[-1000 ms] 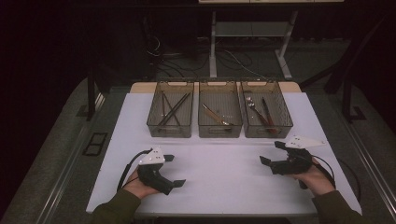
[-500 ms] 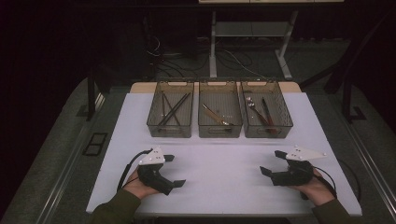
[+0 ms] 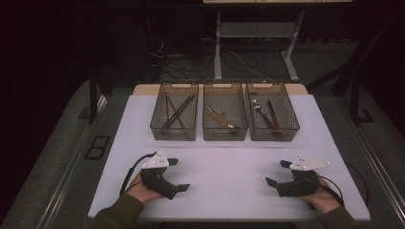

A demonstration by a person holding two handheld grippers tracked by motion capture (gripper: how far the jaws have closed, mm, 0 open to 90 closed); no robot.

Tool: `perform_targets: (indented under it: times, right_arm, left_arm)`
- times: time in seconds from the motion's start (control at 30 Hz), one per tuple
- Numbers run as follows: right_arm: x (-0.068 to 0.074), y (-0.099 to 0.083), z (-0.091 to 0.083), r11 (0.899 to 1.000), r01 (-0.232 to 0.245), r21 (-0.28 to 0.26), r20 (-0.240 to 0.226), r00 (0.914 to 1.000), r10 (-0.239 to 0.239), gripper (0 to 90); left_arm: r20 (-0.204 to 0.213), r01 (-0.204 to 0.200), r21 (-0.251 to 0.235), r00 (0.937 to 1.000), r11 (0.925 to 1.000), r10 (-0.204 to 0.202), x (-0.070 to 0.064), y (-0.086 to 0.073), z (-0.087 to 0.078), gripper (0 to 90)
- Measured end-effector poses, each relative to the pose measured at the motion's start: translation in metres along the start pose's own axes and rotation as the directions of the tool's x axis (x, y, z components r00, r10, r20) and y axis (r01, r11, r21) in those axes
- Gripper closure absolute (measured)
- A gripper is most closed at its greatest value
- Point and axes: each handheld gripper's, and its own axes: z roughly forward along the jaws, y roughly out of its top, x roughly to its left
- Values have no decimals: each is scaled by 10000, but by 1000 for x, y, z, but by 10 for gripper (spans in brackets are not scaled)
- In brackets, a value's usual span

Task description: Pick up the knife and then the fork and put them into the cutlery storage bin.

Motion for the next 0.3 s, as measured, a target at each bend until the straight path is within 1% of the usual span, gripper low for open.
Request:
perform_targets:
  times: [0.1, 0.3]
  right_arm:
    - [-1, -1, 1, 10000, 7, 84, 9, 10000, -8, 144]
    - [-1, -1, 0, 10000, 14, 34, 14, 10000, -14, 144]
  left_arm:
    - [10, -14, -9, 10000, 10000, 14, 0, 0, 0, 0]
    - [25, 8, 1, 10000, 10000, -8, 0, 0, 0, 0]
